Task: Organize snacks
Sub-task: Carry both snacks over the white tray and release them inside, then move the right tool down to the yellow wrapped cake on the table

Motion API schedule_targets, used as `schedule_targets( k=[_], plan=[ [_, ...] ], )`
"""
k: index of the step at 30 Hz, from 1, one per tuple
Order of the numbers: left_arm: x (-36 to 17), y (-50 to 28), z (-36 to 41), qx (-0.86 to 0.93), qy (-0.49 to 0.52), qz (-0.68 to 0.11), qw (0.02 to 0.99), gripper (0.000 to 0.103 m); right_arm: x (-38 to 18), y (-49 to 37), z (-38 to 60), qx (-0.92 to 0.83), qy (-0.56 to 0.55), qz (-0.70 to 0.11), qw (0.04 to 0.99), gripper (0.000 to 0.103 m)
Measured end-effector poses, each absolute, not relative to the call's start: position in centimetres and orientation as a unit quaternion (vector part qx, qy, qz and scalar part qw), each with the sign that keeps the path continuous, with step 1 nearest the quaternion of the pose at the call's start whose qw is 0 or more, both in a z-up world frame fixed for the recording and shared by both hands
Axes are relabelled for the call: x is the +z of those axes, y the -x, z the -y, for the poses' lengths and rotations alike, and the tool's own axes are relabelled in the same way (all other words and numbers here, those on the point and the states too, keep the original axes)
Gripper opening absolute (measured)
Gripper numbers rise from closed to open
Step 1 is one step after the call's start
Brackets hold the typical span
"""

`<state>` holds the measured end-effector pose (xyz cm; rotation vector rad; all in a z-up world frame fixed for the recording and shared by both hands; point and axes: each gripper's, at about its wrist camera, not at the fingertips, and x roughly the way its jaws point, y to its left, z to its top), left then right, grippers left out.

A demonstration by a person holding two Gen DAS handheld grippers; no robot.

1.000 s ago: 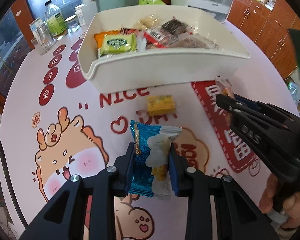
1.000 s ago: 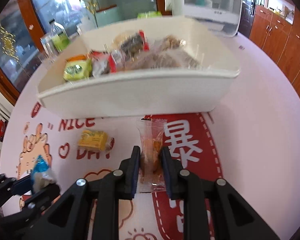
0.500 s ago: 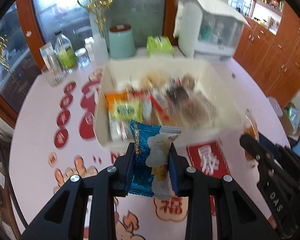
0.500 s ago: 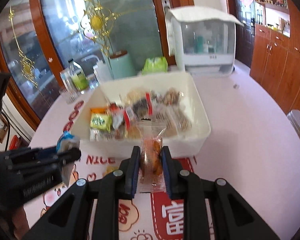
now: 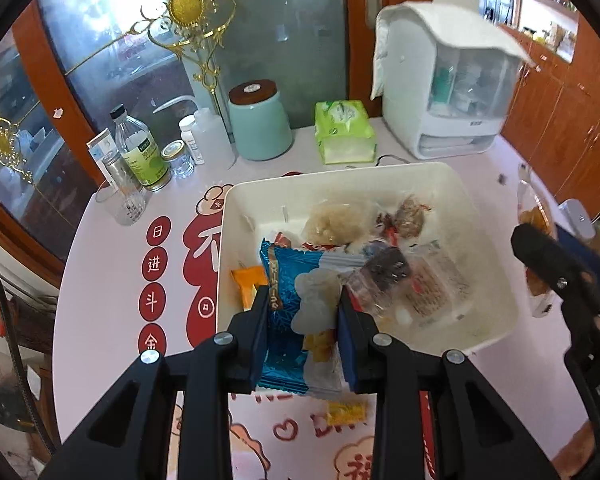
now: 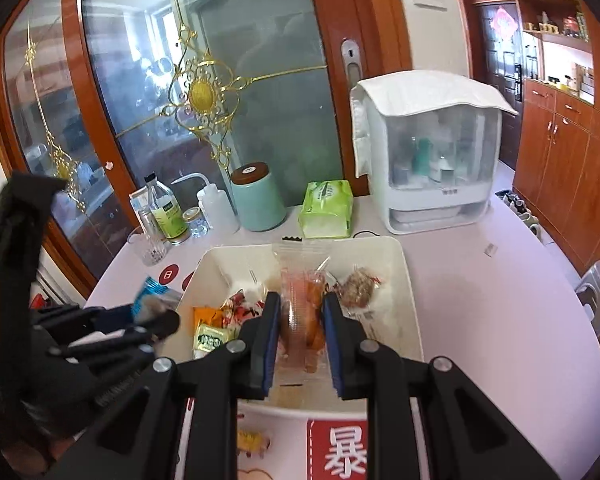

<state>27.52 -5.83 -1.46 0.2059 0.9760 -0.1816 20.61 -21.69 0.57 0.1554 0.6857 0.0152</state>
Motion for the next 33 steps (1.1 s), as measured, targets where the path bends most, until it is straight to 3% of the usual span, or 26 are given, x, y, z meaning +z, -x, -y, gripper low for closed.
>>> schedule_targets(
  k=[15, 17, 19, 21, 22, 24, 33],
  plan=[
    [-5.7, -33.4, 7.6, -0.055, -0.179, -0.487, 0.853, 0.030, -6.4, -26.6, 20.1, 0.020, -0.047, -0.449, 0.892, 0.023],
    [-6.0, -33.7, 7.7, -0.047, -0.190, -0.485, 0.852, 0.039, -7.1, -27.0, 20.1, 0.033, -0.058, -0.461, 0.885, 0.023],
    [-6.1, -33.8, 7.6, -0.038, -0.194, -0.484, 0.853, 0.079, -7.5, -27.1, 20.0, 0.048, -0.067, -0.468, 0.880, 0.031],
    [-6.0, -33.8, 7.3, -0.031, -0.192, -0.476, 0.857, 0.090, -7.6, -26.9, 19.9, 0.045, -0.063, -0.469, 0.880, 0.039],
    [-6.0, -33.8, 7.2, -0.031, -0.191, -0.476, 0.858, 0.090, -7.6, -26.7, 19.9, 0.049, -0.064, -0.468, 0.880, 0.046],
    [-6.0, -33.7, 6.9, -0.030, -0.191, -0.480, 0.856, 0.090, -7.5, -26.2, 19.9, 0.052, -0.066, -0.463, 0.882, 0.052],
    [-4.5, -32.3, 5.6, -0.013, -0.174, -0.455, 0.873, 0.090, -6.0, -23.7, 20.0, 0.050, -0.062, -0.439, 0.895, 0.052]
  ],
)
